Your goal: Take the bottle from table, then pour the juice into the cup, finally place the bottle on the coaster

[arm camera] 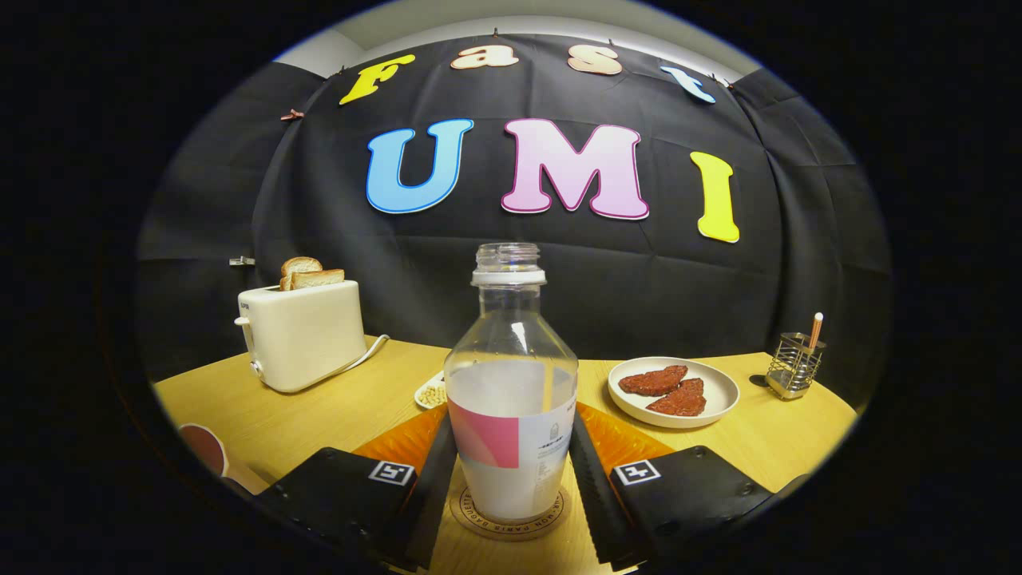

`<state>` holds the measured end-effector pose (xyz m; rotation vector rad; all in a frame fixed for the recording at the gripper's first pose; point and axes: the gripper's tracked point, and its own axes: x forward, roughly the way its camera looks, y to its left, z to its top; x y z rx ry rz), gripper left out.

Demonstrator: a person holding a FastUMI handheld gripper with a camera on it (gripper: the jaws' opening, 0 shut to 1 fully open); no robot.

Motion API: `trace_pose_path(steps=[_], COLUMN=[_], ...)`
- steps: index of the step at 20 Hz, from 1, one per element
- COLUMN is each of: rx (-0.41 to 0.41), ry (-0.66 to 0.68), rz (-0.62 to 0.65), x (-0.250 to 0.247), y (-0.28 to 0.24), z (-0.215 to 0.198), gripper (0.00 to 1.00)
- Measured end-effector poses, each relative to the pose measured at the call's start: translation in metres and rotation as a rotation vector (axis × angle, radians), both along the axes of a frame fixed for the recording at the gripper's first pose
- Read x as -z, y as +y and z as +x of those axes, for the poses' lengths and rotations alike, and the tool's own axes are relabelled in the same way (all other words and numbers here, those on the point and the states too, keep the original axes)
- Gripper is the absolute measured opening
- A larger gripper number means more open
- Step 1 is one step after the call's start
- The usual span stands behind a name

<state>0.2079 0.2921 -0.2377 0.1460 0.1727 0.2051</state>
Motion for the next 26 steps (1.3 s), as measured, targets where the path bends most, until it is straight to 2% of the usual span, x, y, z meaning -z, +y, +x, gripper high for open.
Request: trace_pose_path(steps=[9, 11, 12, 18, 26], rx=[0.014, 0.010, 0.008, 0.017, 0.055], ry=[0.005, 0.015, 0.023, 0.023, -0.039], rz=[0.020, 0.029, 0.035, 0.035, 0.000], x=[0.005, 0.008, 0.007, -0.005, -0.073], y=[0.000, 0.000, 0.000, -0.010, -0.047], z=[-0.002, -0.002, -0.004, -0.019, -0.071], gripper=[0.78, 0.89, 1.00, 1.00, 1.00])
